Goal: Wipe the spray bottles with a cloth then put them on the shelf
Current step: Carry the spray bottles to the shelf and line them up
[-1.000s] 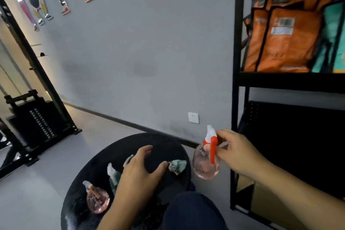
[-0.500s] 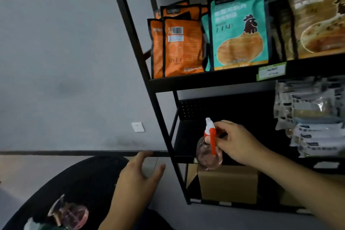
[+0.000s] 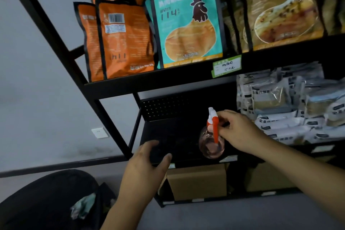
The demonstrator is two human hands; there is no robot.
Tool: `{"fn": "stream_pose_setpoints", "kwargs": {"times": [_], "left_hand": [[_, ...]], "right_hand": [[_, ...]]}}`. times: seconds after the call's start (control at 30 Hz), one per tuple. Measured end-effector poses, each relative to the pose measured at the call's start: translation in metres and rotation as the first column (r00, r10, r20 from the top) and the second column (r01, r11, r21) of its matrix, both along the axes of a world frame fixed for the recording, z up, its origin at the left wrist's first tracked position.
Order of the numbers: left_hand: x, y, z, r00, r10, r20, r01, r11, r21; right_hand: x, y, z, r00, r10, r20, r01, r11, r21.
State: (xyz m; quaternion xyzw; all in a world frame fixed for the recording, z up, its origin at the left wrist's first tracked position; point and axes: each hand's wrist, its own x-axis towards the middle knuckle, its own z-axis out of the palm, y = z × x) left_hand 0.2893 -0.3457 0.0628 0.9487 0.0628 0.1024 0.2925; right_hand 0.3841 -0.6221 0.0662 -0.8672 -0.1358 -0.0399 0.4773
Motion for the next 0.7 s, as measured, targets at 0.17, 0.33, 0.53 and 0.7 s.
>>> {"fn": "stream_pose_setpoints", "kwargs": {"times": [0.17,0.33,0.53,0.7], "left_hand": [[0.031,-0.020,-0.011,0.999,-0.044,0.015,0.044,0.999,-0.002],[0.050,-0.030,-0.020,0.997,-0.069,0.022,0.069,0.998,0.006],[0.065,-0.029,-0.027,0.997,-0.075,0.021,0.075,0.997,0.020],[0.072,-0.020,-0.029,0.998,-0.057,0.028,0.056,0.998,0.013]], "right_hand": [[0.028,-0.025,-0.016,0.998,-0.056,-0.024,0.055,0.998,-0.042],[0.062,-0.041,-0.037,0.993,-0.104,-0.063,0.098,0.991,-0.094],[0.094,-0.038,-0.060,0.980,-0.168,-0.104,0.152,0.978,-0.143],[0.108,-0.030,-0.076,0.979,-0.167,-0.113,0.151,0.979,-0.136]]}}
